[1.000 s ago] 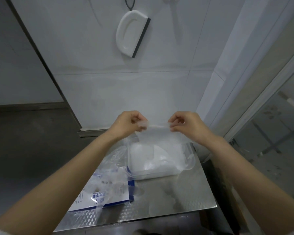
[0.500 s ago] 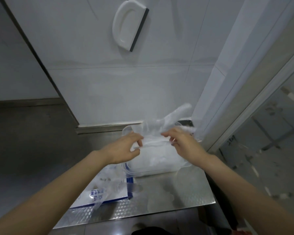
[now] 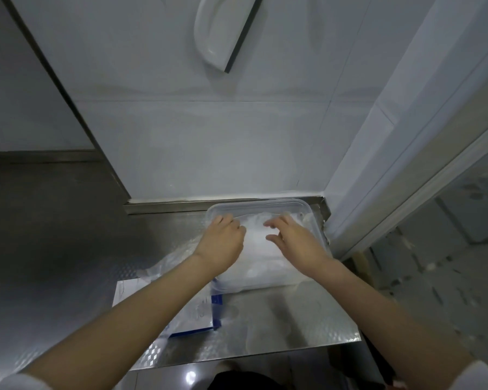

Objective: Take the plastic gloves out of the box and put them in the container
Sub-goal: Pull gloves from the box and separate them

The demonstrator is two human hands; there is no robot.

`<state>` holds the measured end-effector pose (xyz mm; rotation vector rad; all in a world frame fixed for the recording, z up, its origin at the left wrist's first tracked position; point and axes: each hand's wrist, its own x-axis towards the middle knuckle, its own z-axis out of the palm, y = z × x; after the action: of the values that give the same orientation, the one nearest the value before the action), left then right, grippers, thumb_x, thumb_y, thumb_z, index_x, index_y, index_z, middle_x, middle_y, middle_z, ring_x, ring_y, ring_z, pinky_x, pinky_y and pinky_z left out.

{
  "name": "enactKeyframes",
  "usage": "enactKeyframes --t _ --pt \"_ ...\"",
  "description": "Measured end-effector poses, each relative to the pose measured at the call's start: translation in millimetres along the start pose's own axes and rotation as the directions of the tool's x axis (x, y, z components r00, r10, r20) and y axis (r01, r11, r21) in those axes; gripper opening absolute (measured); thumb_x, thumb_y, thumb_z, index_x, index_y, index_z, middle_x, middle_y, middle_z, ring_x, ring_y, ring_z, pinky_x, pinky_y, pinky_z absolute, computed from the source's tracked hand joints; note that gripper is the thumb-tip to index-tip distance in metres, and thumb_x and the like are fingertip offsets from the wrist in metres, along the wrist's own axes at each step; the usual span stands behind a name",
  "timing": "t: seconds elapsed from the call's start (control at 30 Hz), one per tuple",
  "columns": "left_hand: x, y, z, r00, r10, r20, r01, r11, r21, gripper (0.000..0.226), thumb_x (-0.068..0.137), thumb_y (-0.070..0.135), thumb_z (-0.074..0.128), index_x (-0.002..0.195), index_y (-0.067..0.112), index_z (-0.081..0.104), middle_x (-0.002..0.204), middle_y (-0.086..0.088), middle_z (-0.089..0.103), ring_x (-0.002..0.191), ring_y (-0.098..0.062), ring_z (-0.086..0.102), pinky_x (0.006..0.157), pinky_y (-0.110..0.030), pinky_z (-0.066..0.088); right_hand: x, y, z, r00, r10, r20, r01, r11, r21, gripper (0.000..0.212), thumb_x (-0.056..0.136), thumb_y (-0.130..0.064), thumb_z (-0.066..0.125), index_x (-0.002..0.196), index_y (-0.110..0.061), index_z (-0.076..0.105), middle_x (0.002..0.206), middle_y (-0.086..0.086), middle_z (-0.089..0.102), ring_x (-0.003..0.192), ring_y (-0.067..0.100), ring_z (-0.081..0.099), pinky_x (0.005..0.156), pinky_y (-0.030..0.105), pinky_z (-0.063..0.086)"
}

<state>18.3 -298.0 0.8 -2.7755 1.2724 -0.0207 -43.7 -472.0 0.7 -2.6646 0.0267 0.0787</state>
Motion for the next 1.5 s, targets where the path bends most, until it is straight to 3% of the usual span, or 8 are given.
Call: enactKeyframes --t 0.17,0.3,0.5,0.77,0.87,1.07,1.23,1.5 --pt "13 9 26 0.974 -0.091 0.207 0.126 0.979 -0.162 0.043 0.091 0.003 0.05 0.132 0.012 0.041 0.128 -0.01 0.045 0.109 -0.023 0.051 0.085 -0.031 0.043 19 -4 23 0.986 -0.102 0.129 0.121 0.982 -0.148 0.026 0.094 -0.019 0.056 0.12 -0.016 0.058 0.121 0.001 0.054 0.104 0.019 0.059 0.083 0.03 0.045" --pt "18 14 42 0.872 -0.056 0.486 0.121 0.987 -0.104 0.053 0.095 0.026 0.051 0.142 0.013 0.029 0.147 -0.014 0.029 0.123 -0.028 0.043 0.091 -0.035 0.041 27 9 39 0.894 0.066 0.444 0.022 0.981 -0.19 0.045 0.088 -0.033 0.064 0.129 -0.019 0.052 0.128 0.003 0.051 0.115 0.021 0.052 0.095 0.03 0.039" --pt "28 17 63 0.771 -0.097 0.629 0.139 0.99 -0.018 0.084 0.091 0.034 0.059 0.152 0.015 0.003 0.157 -0.017 -0.004 0.133 -0.035 0.033 0.101 -0.036 0.037 40 30 53 0.866 0.091 0.492 0.078 0.947 -0.313 0.068 0.082 -0.023 0.072 0.14 -0.023 0.037 0.144 0.002 0.032 0.129 0.021 0.036 0.101 0.035 0.039" --pt "29 20 72 0.736 -0.124 0.666 0.177 0.984 -0.013 0.09 0.089 0.019 0.061 0.151 0.016 -0.004 0.157 -0.016 -0.009 0.14 -0.038 0.019 0.106 -0.037 0.034 39 32 59 0.871 0.083 0.484 0.169 0.875 -0.453 0.072 0.082 -0.009 0.067 0.142 -0.017 0.029 0.141 0.008 0.03 0.125 0.026 0.037 0.093 0.037 0.046" --pt "30 17 54 0.768 -0.087 0.635 0.112 0.994 0.001 0.061 0.096 0.025 0.049 0.148 0.014 0.019 0.154 -0.016 0.019 0.132 -0.033 0.035 0.105 -0.039 0.032 37 23 51 0.877 0.076 0.475 0.178 0.865 -0.469 0.056 0.088 0.001 0.051 0.139 -0.01 0.034 0.139 0.012 0.035 0.124 0.028 0.04 0.09 0.038 0.044" --pt "12 9 4 0.993 -0.022 0.12 0.054 0.963 -0.265 0.033 0.096 0.014 0.04 0.128 0.016 0.049 0.12 -0.002 0.061 0.11 -0.021 0.054 0.104 -0.037 0.024 21 -21 16 0.986 -0.069 0.149 0.099 0.974 -0.203 0.042 0.084 0.009 0.043 0.122 -0.01 0.045 0.121 0.006 0.049 0.103 0.023 0.051 0.072 0.029 0.037" --pt "-35 -18 -14 0.959 -0.22 -0.179 0.118 0.883 -0.454 0.041 0.09 0.002 0.048 0.126 0.019 0.053 0.126 0.002 0.056 0.121 -0.018 0.047 0.107 -0.03 0.019 -2 -71 20 0.99 0.006 -0.144 0.019 0.985 0.174 0.034 0.098 -0.011 0.042 0.132 -0.014 0.04 0.126 0.001 0.049 0.095 0.016 0.056 0.077 0.023 0.041" --pt "-121 -65 26 0.849 -0.462 0.257 0.524 0.799 -0.295 0.045 0.096 0.037 0.044 0.137 0.023 0.032 0.133 0.001 0.045 0.123 -0.02 0.041 0.098 -0.038 0.028 -5 -115 64 0.999 0.014 0.046 -0.013 0.999 -0.03 0.064 0.092 -0.053 0.045 0.141 -0.015 0.032 0.134 0.004 0.042 0.123 0.018 0.039 0.099 0.025 0.033"
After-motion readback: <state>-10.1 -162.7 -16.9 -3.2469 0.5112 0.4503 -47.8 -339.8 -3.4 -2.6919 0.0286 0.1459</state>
